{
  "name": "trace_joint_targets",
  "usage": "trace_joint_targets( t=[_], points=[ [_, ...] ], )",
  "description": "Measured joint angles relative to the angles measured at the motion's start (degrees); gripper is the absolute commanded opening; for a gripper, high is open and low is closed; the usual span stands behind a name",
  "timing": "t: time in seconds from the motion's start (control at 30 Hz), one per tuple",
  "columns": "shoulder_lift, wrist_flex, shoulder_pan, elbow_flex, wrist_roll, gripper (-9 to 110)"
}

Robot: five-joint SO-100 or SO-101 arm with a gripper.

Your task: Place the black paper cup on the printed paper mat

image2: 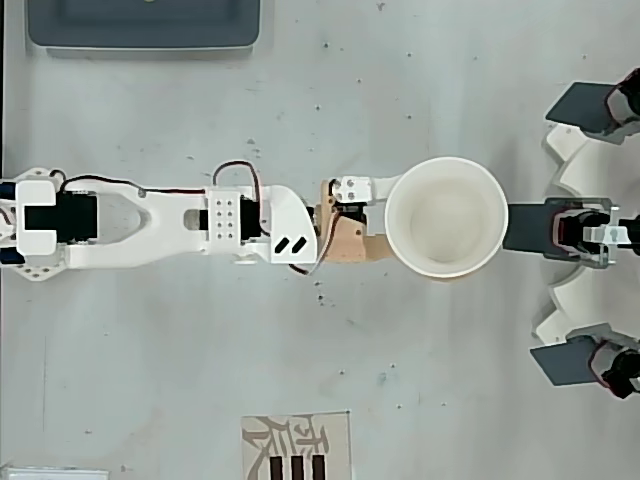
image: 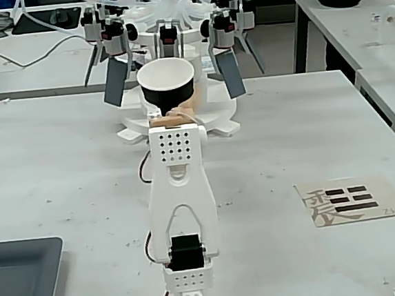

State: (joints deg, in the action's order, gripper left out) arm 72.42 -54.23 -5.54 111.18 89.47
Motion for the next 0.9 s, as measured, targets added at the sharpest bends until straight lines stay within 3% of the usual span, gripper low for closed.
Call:
trace_joint_targets(
  t=[0.17, 0.9],
  points=[
    [-1.1, -2.8, 5.3, 1.8, 4.4, 17],
    [0.0, -3.3, 5.3, 5.8, 3.6, 14]
  ],
)
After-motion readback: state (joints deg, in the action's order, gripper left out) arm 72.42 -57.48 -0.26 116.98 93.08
